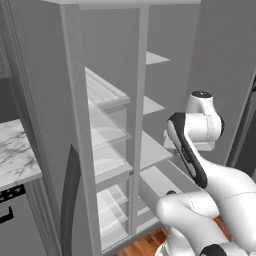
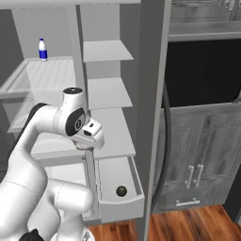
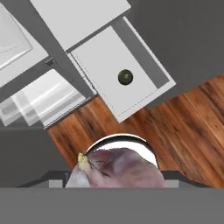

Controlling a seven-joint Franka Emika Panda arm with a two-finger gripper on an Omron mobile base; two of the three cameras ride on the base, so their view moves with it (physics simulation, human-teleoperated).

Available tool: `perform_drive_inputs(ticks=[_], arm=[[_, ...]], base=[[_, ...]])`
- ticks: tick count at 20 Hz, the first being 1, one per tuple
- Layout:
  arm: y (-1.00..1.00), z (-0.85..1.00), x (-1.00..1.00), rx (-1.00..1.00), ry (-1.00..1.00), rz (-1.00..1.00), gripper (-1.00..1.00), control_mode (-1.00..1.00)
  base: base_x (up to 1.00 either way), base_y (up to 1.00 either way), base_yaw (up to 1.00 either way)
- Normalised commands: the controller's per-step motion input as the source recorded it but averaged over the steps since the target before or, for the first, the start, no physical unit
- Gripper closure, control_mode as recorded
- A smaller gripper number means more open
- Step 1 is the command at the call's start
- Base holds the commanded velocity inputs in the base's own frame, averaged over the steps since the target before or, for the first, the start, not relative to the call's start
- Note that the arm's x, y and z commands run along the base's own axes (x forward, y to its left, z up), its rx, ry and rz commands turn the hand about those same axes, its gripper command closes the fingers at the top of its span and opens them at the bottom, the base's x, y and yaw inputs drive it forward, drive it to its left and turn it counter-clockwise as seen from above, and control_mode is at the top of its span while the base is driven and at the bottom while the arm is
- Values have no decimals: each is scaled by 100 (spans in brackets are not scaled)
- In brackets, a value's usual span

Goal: Take the squash and garlic from the fridge shelf and place them in the freezer drawer to begin freezing them.

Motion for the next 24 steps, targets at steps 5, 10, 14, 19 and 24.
perform_drive_inputs(ticks=[5,10,14,19,24], arm=[[-46,-69,31,1,21,-7,100,-100],[-30,-57,44,1,16,-2,100,-100],[-20,-39,18,6,3,0,100,-100],[0,-78,37,0,0,0,100,-100],[-2,-70,50,0,0,0,100,-100]], base=[[0,0,0],[0,0,0],[0,0,0],[0,0,0],[0,0,0]])
